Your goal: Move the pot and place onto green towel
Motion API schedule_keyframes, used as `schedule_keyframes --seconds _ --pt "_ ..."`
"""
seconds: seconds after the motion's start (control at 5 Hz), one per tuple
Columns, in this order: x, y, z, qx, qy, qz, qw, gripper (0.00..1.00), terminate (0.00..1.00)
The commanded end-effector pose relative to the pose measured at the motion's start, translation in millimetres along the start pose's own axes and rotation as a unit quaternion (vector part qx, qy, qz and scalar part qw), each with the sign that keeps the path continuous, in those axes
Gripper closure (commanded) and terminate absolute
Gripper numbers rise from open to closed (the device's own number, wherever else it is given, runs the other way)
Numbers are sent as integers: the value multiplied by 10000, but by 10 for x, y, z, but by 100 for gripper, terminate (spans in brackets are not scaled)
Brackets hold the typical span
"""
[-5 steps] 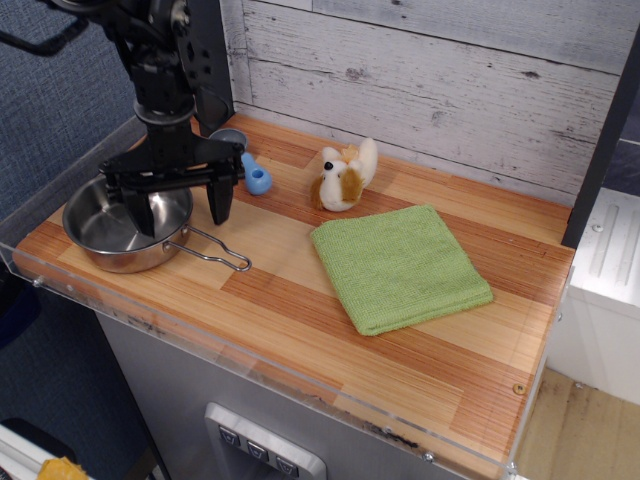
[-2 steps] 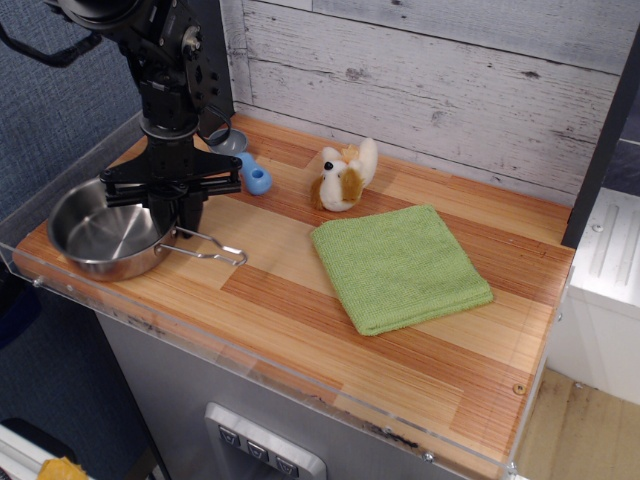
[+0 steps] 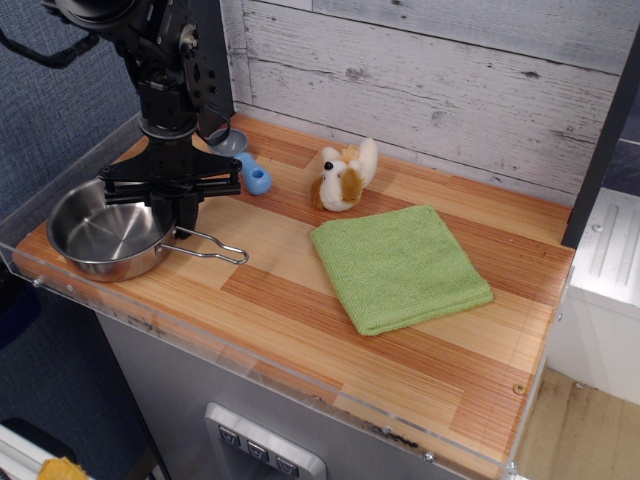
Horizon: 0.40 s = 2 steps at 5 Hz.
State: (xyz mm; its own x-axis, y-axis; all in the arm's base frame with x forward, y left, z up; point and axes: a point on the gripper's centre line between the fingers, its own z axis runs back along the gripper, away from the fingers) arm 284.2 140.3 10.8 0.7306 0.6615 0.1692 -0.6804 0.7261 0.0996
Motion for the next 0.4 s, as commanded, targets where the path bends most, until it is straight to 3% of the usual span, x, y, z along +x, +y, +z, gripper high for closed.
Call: schedule_keyframes --seconds 0.0,0.2 --pt "177 150 504 -342 -341 -437 9979 100 0" --pt "154 37 938 -260 -620 -857 9940 100 0"
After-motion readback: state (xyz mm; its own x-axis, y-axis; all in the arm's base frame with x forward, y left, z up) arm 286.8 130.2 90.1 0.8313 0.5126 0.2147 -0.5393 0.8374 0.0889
